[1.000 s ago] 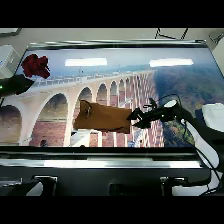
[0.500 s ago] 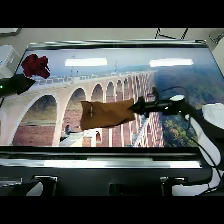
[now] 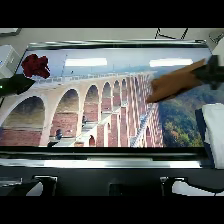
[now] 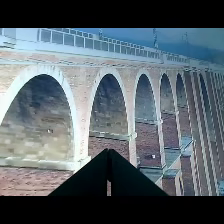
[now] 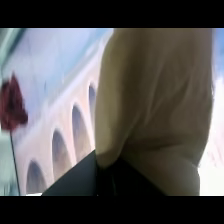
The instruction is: Fold the clothes and pants, and hang the long-sleeved shirts on hangers.
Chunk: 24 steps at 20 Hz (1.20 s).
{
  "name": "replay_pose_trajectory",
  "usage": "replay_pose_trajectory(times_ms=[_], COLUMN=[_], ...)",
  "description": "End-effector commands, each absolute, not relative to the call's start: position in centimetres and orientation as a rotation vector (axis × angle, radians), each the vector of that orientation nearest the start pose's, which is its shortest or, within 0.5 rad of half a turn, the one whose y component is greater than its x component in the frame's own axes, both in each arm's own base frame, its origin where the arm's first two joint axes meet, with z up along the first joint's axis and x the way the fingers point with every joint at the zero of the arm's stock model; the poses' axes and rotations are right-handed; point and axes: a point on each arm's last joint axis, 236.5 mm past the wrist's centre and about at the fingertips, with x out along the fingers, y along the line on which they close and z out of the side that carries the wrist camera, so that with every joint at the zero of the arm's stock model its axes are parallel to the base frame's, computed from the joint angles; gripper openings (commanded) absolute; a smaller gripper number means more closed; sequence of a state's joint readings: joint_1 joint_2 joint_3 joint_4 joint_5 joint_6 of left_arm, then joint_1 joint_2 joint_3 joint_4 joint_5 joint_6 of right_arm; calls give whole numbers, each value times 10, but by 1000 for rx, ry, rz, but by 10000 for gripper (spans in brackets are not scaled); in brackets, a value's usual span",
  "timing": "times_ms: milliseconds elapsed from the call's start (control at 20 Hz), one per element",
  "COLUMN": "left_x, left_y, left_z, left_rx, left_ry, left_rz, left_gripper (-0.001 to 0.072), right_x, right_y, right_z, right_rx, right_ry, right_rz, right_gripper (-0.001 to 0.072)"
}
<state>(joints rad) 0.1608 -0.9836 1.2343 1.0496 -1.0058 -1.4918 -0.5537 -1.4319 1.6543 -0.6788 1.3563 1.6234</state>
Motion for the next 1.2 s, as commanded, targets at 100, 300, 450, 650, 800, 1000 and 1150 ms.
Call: replay_pose_trajectory(times_ms=[100,300,450,650,800,1000,1150], left_x=[404,408,410,410,410,410,410], left_y=[-31,-28,-27,-29,-29,-35,-38], left_z=[199,202,205,206,207,210,211], left_rx=[-393,-390,-395,-403,-404,-430,-445], left_ry=[688,666,652,649,647,642,639], left_rz=[-178,-167,-162,-170,-170,-189,-199], left_gripper=[18,19,18,18,18,18,18], right_x=[410,340,288,207,152,126,100], right_y=[-220,-261,-291,-313,-309,-292,-277], right_z=[245,231,226,180,124,52,9], right_rx=[1122,1220,1289,1216,1196,1230,1234], right_ry=[584,637,630,821,1030,1137,1260], right_rz=[-183,-302,-445,-724,-920,-992,-1039], right_gripper=[33,33,32,35,34,34,34])
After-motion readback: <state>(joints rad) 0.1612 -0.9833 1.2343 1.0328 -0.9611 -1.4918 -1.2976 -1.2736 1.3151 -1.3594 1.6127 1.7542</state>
